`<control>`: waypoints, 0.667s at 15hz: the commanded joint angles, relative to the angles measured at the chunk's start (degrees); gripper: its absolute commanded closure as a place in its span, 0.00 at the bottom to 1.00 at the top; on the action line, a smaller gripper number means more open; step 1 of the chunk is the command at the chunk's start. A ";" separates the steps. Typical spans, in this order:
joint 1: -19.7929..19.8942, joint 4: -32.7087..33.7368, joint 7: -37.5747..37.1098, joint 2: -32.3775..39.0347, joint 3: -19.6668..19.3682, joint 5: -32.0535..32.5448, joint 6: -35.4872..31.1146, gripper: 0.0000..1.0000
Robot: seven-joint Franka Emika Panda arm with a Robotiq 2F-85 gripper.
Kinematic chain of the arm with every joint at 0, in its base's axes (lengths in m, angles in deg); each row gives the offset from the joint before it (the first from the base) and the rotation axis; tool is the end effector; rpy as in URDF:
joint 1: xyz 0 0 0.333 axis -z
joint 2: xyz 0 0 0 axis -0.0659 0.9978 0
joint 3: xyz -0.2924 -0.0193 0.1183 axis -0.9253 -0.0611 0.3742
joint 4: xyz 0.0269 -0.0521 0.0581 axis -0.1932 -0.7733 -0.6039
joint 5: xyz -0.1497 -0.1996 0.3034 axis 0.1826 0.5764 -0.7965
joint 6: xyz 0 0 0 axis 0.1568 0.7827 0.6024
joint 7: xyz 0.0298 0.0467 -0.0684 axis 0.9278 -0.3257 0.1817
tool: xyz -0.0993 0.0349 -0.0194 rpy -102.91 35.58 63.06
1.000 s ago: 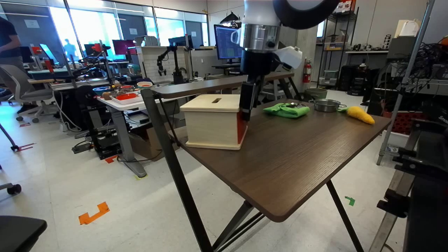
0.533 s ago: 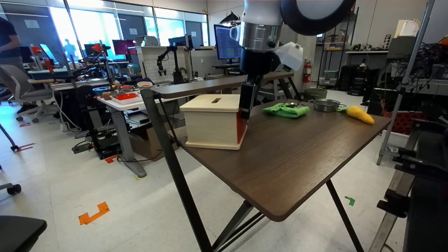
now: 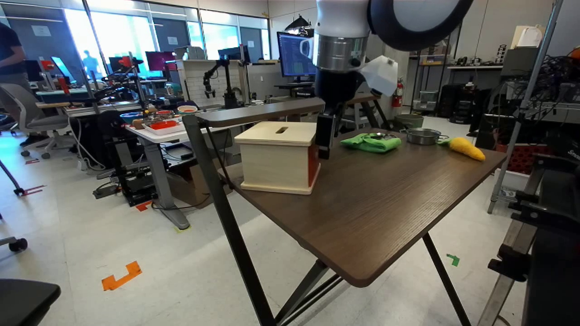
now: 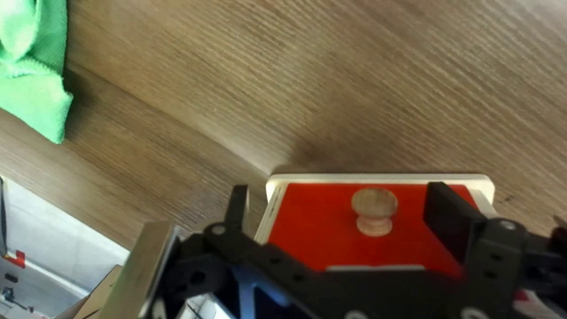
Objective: Close the drawer
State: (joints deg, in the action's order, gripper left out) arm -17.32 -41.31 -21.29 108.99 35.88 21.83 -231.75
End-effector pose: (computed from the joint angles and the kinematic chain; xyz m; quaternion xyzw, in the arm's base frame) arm 0.6421 0.2024 0.1731 0.9584 0.2476 0.0968 0.1037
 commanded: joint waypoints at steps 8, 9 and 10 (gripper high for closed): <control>0.97 -3.94 -3.97 -6.35 2.35 -0.01 4.33 0.00; 1.02 -4.46 -4.53 -7.46 2.35 0.03 4.38 0.00; 1.07 -4.93 -4.75 -8.24 2.35 0.06 4.42 0.00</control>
State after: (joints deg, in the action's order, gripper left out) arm -17.09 -46.39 -25.65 100.76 37.32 21.18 -227.61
